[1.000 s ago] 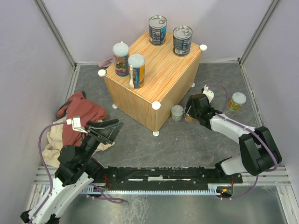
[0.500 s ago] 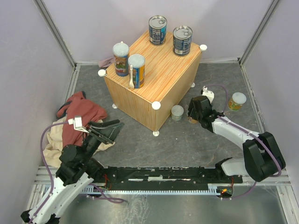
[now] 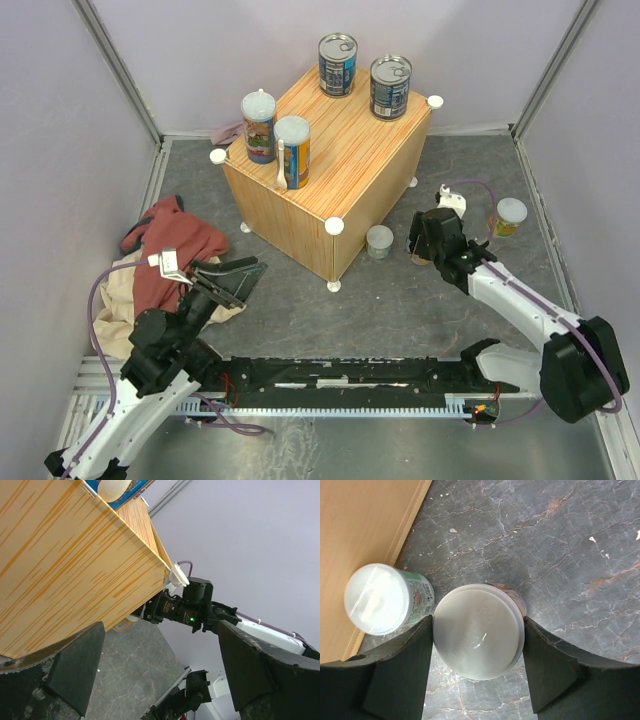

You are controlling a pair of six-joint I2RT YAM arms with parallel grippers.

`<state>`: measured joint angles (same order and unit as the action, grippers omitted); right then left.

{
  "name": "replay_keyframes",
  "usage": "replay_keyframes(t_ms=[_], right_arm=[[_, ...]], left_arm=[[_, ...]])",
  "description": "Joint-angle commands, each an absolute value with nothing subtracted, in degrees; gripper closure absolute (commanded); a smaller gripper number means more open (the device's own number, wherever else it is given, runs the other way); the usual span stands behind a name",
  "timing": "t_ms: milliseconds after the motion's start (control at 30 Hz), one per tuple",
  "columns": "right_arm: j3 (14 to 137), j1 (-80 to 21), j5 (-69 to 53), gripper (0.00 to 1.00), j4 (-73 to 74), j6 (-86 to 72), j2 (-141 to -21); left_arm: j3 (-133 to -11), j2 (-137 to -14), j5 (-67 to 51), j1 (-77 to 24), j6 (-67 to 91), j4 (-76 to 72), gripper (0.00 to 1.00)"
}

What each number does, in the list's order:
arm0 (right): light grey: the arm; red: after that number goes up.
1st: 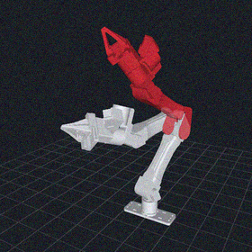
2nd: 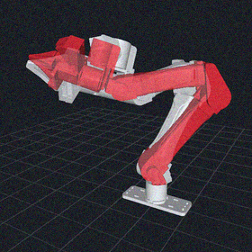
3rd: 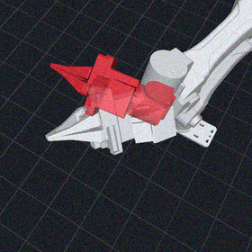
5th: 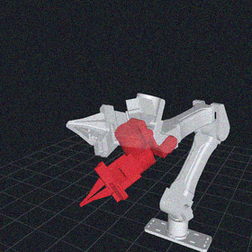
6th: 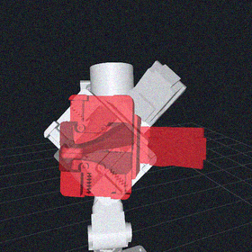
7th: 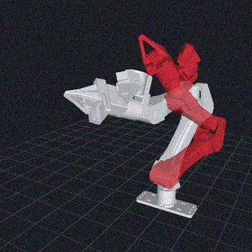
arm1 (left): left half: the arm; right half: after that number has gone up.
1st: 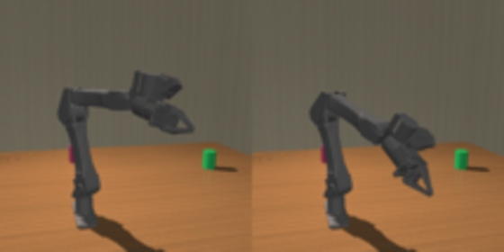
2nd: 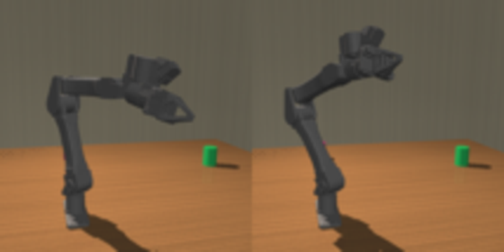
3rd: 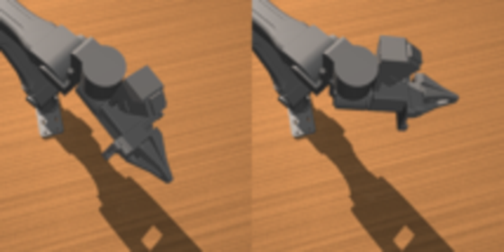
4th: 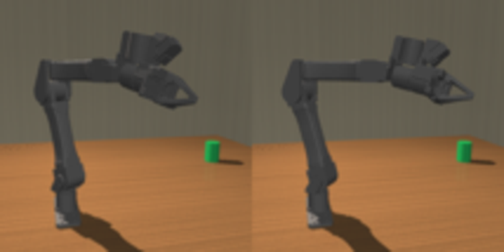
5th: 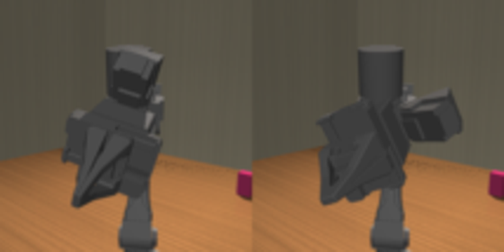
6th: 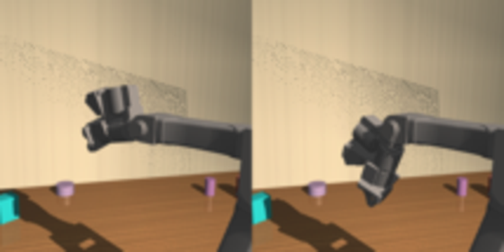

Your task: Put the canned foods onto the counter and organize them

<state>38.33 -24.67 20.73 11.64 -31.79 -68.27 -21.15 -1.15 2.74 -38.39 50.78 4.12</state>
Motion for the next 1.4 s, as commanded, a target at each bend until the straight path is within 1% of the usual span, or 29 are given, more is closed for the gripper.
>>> replay_keyframes(t_ms=[0, 300, 567, 1033, 1367], right_arm=[[42.0, -25.0, 20.8, 0.64, 12.7, -30.0, -61.8], [51.4, -25.2, 18.5, 0.67, 21.4, -28.5, -53.9], [65.0, -26.0, 15.0, 0.68, 27.0, -27.3, -54.8], [88.2, -29.7, 11.2, 0.69, 31.2, -25.9, -65.4], [102.9, -32.4, 9.5, 0.7, 31.9, -25.9, -77.8]], left_arm=[[-20.9, -1.8, 2.9, -38.6, 52.5, 1.1, 0.0], [-20.8, -1.7, 3.1, -38.6, 52.5, 1.0, 0.0], [-21.0, -1.2, 2.9, -38.6, 52.8, 1.3, 0.01], [-21.1, -0.9, 3.1, -38.6, 52.9, 1.8, 0.01], [-21.3, -1.2, 3.2, -38.6, 52.8, 1.6, 0.01]])
